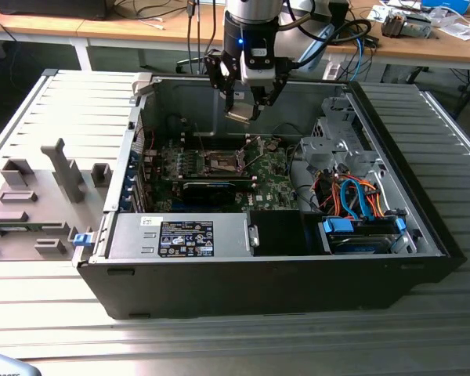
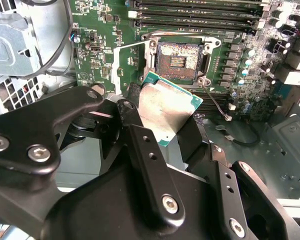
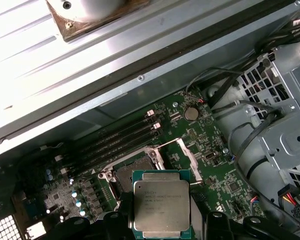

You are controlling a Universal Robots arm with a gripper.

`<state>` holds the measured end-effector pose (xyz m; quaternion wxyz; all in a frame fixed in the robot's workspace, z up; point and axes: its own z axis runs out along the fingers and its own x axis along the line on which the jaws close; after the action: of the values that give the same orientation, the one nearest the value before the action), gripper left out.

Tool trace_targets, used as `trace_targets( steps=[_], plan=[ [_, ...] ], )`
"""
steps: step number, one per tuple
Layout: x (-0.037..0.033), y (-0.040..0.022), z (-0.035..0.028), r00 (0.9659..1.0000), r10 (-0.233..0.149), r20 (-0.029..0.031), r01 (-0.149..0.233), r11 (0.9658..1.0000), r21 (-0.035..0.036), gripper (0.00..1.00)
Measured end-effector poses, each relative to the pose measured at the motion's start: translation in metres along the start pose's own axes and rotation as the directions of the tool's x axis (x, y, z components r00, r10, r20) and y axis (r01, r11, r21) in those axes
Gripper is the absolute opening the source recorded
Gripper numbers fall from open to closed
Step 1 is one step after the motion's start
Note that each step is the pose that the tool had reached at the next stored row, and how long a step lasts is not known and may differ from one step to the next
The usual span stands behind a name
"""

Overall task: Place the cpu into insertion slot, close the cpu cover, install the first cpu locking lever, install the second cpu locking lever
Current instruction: 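Place the cpu into insertion slot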

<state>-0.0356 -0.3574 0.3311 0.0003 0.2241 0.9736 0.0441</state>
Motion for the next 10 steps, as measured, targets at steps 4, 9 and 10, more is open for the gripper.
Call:
trace_targets(
  steps=[4,9,10],
  plan=[
    [0.0,0.0,0.0,1.0,0.004,0.0004,-0.004,1.0,0.0,0.54],
    [0.0,0.0,0.0,1.0,0.009,0.0009,-0.009,1.0,-0.0002,0.54],
    [0.0,0.0,0.0,0.9999,0.011,0.001,-0.011,0.9999,-0.0002,0.54]
  ],
)
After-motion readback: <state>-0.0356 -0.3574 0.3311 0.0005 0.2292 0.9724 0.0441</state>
